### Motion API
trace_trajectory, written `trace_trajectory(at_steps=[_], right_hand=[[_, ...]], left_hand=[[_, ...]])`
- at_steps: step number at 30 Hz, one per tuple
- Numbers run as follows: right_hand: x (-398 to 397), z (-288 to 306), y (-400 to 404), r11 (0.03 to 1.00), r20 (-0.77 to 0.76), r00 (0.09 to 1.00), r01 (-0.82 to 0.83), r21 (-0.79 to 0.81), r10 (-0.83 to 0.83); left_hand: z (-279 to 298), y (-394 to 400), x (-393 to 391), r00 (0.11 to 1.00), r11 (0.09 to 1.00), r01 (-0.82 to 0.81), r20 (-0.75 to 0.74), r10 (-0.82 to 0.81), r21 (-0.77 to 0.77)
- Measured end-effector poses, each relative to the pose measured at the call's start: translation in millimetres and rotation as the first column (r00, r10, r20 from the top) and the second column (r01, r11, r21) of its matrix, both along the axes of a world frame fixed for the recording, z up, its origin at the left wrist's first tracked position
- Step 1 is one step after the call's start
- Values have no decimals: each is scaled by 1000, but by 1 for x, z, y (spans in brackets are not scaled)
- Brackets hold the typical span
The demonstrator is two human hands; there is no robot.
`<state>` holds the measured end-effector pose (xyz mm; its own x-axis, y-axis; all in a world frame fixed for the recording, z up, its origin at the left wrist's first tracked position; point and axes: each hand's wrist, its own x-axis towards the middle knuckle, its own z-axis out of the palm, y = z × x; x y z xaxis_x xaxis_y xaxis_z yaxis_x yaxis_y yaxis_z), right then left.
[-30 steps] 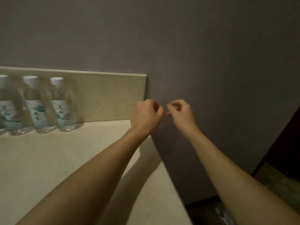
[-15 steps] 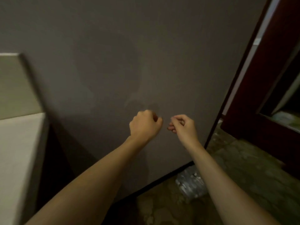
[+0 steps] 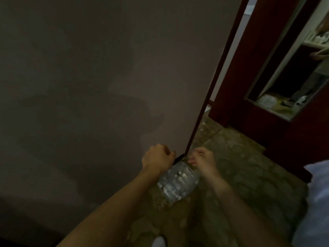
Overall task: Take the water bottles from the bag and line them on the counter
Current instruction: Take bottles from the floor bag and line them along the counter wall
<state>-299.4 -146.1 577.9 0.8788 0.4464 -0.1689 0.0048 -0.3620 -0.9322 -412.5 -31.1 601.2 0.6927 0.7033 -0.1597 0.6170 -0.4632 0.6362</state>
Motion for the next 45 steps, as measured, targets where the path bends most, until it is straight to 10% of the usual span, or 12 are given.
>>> trace_trajectory(at_steps=[17,32,45], right_hand=[[231,-150,11,807,-391,904,-359,-469,175],[367,-283,40,549,-492,759,-650,-526,426],[415,-571,122,428,-439,679,-723,-543,588]], left_hand=[[-138,31,236,956,907,-120,-295,-5,-404],[-284,14,352,888,686,-428,-416,197,-589],[-542,84,398,927,834,-233,-374,33,-501]])
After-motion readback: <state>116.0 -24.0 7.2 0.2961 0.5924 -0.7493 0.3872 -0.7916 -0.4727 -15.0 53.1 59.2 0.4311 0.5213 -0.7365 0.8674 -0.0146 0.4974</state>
